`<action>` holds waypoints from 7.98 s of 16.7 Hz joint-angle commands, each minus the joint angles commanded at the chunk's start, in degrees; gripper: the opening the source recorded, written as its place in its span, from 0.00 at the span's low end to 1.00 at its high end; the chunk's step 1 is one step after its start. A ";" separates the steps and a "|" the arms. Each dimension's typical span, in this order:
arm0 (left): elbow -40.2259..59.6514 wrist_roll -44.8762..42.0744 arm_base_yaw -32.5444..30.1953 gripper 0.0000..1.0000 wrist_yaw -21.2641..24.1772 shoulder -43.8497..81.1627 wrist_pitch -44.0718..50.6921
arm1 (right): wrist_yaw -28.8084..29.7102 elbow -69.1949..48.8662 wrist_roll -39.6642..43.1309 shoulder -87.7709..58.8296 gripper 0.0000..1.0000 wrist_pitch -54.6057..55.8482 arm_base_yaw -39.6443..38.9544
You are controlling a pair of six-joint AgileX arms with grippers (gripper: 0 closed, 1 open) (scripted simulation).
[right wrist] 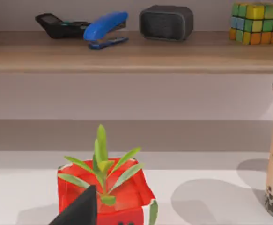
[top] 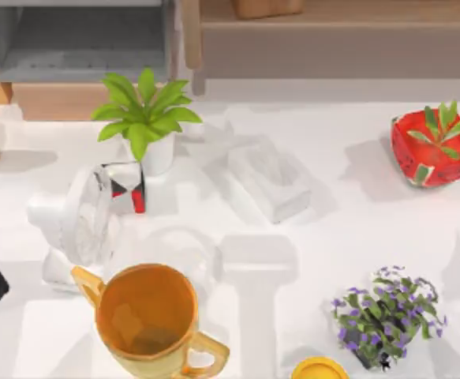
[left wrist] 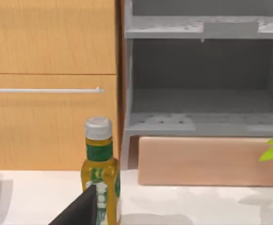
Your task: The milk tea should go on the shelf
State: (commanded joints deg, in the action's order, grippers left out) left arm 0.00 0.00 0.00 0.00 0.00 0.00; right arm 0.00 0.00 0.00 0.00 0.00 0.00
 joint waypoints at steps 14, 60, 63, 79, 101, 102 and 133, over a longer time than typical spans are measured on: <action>0.00 0.00 0.00 1.00 0.00 0.00 0.00 | -7.90 -6.54 -0.72 -38.20 1.00 23.51 8.96; 0.00 0.00 0.00 1.00 0.00 0.00 0.00 | -22.83 -50.72 -0.11 -132.41 0.85 82.11 25.29; 0.00 0.00 0.00 1.00 0.00 0.00 0.00 | -22.83 -50.72 -0.11 -132.41 0.62 82.11 25.29; 0.00 0.00 0.00 1.00 0.00 0.00 0.00 | -22.83 -50.72 -0.11 -132.41 0.00 82.11 25.29; 0.00 0.00 0.00 1.00 0.00 0.00 0.00 | -14.86 -51.24 7.72 -113.83 0.00 68.89 26.84; 0.00 0.00 0.00 1.00 0.00 0.00 0.00 | -14.35 -51.73 8.17 -112.30 0.00 66.60 26.68; 0.00 0.00 0.00 1.00 0.00 0.00 0.00 | -14.94 -80.28 -0.18 -116.15 0.00 35.79 17.02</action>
State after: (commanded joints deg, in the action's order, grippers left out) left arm 0.00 0.00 0.00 0.00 0.00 0.00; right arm -14.94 -80.28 -0.18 -116.15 35.79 17.02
